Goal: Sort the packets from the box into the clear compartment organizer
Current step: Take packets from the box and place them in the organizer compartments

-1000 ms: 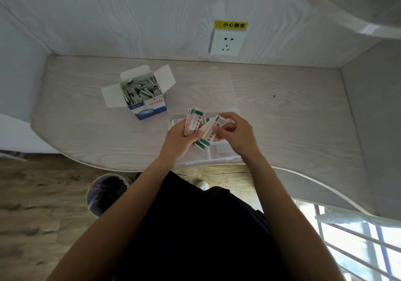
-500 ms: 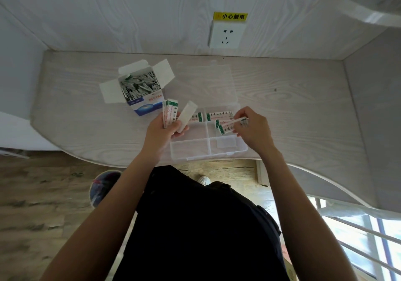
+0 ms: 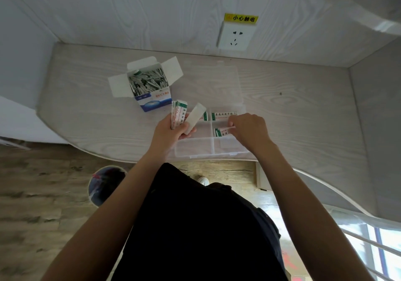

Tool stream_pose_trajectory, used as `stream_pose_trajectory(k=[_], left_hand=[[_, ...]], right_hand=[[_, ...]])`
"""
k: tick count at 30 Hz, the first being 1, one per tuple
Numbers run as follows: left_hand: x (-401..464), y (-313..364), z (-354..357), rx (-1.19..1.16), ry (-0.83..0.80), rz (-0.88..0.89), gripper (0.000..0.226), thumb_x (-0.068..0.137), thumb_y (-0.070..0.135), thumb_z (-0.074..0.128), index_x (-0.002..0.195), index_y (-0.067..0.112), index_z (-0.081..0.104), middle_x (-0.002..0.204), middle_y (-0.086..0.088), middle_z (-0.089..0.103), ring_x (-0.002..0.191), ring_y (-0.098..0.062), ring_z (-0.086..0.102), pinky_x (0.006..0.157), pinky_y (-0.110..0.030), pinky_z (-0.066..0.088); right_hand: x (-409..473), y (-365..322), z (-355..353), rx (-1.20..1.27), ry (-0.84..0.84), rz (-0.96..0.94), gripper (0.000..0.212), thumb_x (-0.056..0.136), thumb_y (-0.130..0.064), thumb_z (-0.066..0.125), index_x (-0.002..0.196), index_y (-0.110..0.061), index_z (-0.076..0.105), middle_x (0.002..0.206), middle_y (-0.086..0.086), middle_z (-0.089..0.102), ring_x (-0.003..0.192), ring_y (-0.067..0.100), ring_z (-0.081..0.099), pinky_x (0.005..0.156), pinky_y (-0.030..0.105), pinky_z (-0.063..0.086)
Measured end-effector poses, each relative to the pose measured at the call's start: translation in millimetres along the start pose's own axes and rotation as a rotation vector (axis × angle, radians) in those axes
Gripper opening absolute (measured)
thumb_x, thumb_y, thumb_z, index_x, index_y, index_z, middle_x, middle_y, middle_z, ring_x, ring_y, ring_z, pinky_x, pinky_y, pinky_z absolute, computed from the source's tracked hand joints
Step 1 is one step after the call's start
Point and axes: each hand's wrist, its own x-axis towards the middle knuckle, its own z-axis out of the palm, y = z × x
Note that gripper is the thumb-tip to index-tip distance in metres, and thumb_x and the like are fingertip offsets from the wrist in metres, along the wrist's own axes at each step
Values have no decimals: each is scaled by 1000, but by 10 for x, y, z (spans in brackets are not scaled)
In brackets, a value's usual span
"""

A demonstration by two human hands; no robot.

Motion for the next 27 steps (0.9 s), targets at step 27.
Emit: stream_pose_trajectory(k=[27], left_hand=[[-62, 1, 45, 47, 2, -54, 29, 90, -1, 54, 119, 1, 50, 105, -16, 63, 70, -10, 70, 66, -19, 56]], right_hand=[[-144, -10, 153, 483, 116, -121, 31, 95, -11, 48, 116, -26, 65, 115, 0, 68, 102, 18, 64, 86, 34, 51]])
